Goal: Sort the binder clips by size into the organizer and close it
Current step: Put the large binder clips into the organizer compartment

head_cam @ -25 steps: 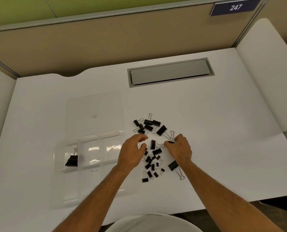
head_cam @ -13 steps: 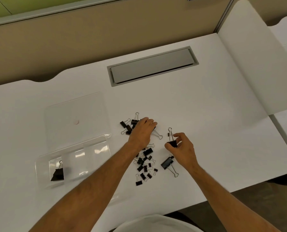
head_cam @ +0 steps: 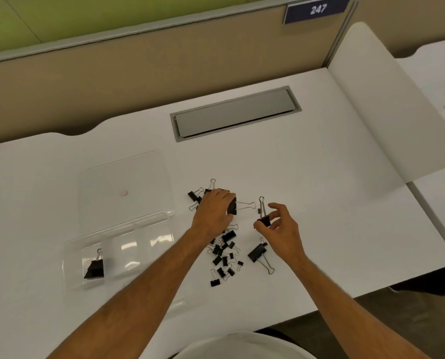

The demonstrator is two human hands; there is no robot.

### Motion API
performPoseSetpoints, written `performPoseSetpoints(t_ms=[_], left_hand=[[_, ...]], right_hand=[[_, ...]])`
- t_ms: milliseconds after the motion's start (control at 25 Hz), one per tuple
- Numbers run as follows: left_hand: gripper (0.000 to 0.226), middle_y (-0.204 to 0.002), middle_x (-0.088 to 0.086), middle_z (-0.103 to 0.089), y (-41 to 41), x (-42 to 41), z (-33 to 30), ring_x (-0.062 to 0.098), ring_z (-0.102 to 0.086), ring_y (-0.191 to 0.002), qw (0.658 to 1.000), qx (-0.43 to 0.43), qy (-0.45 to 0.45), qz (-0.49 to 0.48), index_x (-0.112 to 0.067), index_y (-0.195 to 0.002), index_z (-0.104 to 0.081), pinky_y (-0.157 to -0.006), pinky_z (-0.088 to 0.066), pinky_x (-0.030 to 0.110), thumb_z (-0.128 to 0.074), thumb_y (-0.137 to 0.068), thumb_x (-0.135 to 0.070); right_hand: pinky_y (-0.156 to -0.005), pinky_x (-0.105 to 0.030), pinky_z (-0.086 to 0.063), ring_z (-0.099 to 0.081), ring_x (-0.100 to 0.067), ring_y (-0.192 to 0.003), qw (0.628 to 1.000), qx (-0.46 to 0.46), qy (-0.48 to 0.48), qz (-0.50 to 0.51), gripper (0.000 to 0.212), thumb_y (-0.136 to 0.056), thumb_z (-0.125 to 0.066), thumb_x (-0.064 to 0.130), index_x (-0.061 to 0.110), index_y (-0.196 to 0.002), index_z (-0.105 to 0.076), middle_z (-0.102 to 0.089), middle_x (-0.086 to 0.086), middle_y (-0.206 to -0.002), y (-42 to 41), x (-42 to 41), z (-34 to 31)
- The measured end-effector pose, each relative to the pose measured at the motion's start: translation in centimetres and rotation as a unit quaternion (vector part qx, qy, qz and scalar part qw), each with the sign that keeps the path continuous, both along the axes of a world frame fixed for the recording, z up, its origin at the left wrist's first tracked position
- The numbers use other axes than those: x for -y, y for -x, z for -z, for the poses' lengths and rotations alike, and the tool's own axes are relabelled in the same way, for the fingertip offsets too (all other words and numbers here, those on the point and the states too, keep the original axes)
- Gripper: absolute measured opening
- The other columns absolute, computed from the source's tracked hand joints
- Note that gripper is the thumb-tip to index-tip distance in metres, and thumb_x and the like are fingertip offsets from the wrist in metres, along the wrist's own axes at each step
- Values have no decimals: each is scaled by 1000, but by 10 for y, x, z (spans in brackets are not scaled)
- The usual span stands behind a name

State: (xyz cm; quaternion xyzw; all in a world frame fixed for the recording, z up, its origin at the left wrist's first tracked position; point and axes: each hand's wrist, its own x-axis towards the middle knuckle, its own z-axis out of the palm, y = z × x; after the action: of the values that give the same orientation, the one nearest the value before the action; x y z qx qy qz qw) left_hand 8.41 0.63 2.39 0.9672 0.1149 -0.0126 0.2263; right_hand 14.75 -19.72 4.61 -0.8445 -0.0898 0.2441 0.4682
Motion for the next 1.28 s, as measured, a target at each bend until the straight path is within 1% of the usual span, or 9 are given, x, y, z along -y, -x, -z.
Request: performPoseSetpoints(t_ms=[160, 320, 440, 600, 800, 1040, 1160, 1240, 1280], left_hand=[[57, -127, 1, -59, 48, 3, -28, 20, -49, -119, 992, 55, 38, -103, -14, -136, -52, -102, -39, 35, -68, -82, -24], [64, -128, -5, -58, 96, 2, -47, 14, -45, -119, 982, 55, 64, -169, -20, -140, -48, -101, -39, 33, -70, -81, -33], [68, -129, -9, -56, 123, 1, -56, 11, -45, -120, 971, 66, 80, -217, -26, -141, -46, -103, -37, 29, -73, -79, -37], [68, -124, -11, -57, 155, -6, -63, 8, -47, -115, 957, 78, 97, -262, -34, -138, -44, -96, -34, 21, -74, -77, -40], [65, -116, -14, -58, 204, -32, -60, 8, -51, -107, 945, 75, 130, -292, -47, -128, -41, -94, -39, 24, -74, -72, -47], [63, -112, -16, -57, 269, -70, -47, 7, -50, -105, 922, 109, 150, -340, -43, -126, -46, -90, -40, 25, -78, -72, -42], [63, -111, -12, -58, 307, -99, -41, 7, -54, -101, 910, 139, 133, -368, -36, -125, -53, -88, -47, 24, -82, -69, -34], [62, -110, -8, -62, 329, -125, -35, 7, -52, -103, 908, 136, 99, -383, -29, -124, -56, -90, -40, 20, -83, -69, -30], [63, -110, -7, -63, 337, -136, -32, 10, -50, -108, 909, 126, 82, -389, -28, -125, -55, -93, -35, 21, -83, -69, -30]], right_hand=[[-70, -30, -54, -62, -13, -72, 999, 10, -37, -27, 55, -77, -78, 33, 32, -125, -49, -62, 11, -99, 17, -14, -13], [-67, -27, -54, -61, -9, -69, 996, 14, -57, -66, 55, -78, -78, 34, 33, -125, -49, -62, 10, -99, 40, -33, -23], [-66, -30, -57, -61, -9, -69, 993, 24, -71, -93, 56, -78, -78, 34, 32, -126, -49, -61, 9, -99, 62, -48, -28], [-65, -26, -56, -61, -11, -69, 991, 32, -74, -110, 54, -79, -78, 32, 33, -124, -49, -61, 6, -97, 88, -67, -37], [-66, -27, -55, -61, -13, -72, 991, 38, -75, -101, 54, -78, -78, 32, 38, -122, -49, -62, 8, -97, 124, -91, -39], [-64, -20, -47, -61, -8, -73, 992, 34, -75, -99, 54, -78, -79, 29, 34, -123, -50, -64, 11, -97, 180, -120, -32], [-60, -16, -48, -61, -5, -71, 992, 24, -77, -101, 54, -78, -79, 28, 32, -124, -51, -65, 10, -98, 202, -129, -32], [-59, -13, -49, -60, -4, -70, 992, 21, -77, -101, 54, -78, -79, 26, 30, -124, -51, -65, 8, -98, 213, -134, -32], [-59, -12, -49, -60, -3, -70, 992, 24, -76, -100, 54, -78, -79, 25, 29, -124, -51, -65, 8, -98, 216, -137, -32]])
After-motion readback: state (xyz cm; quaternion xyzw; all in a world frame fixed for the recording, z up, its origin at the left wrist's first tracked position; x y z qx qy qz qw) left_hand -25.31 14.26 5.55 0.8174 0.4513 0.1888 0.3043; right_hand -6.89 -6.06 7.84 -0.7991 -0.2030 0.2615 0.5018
